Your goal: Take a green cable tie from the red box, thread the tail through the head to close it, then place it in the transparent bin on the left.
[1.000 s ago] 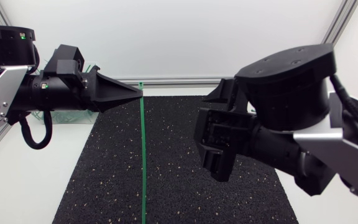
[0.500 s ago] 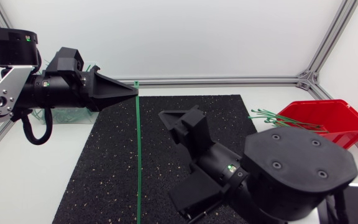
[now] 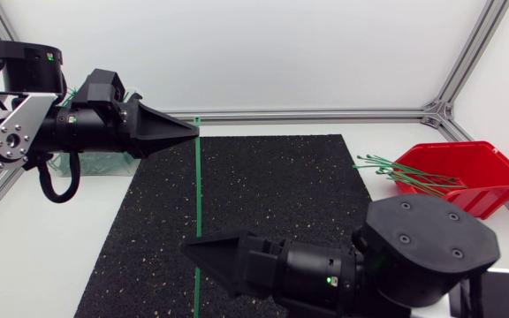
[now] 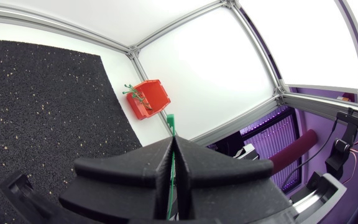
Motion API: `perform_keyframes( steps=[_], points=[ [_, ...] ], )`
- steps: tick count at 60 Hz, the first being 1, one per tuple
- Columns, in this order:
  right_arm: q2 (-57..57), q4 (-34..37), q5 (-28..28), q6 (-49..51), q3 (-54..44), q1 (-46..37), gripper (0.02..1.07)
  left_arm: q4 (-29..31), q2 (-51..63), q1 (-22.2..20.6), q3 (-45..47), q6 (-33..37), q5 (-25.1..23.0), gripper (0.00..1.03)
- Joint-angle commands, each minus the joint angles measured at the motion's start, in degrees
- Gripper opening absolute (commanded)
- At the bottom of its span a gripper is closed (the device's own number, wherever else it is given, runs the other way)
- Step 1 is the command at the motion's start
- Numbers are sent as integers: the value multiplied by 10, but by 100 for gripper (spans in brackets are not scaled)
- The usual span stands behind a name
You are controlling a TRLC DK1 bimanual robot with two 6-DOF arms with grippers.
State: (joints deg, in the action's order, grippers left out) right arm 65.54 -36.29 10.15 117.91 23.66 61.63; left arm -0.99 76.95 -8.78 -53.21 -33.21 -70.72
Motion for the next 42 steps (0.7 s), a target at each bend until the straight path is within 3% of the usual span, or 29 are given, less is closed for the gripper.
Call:
perform_keyframes(
  steps=[1, 24, 29, 42],
  points=[
    [13, -10, 21, 36, -14, -13, 102, 0, 9, 2, -5, 8, -12, 4],
    [61, -4, 63, 29, -30, -17, 101, 4, 43, 2, -26, 9, -13, 4],
    [70, -12, 81, 27, -33, -17, 93, 6, 55, 6, -34, 5, -15, 4],
    [108, -60, 108, 13, -34, -15, 81, 2, 108, 18, -46, -31, -47, 4]
  ],
)
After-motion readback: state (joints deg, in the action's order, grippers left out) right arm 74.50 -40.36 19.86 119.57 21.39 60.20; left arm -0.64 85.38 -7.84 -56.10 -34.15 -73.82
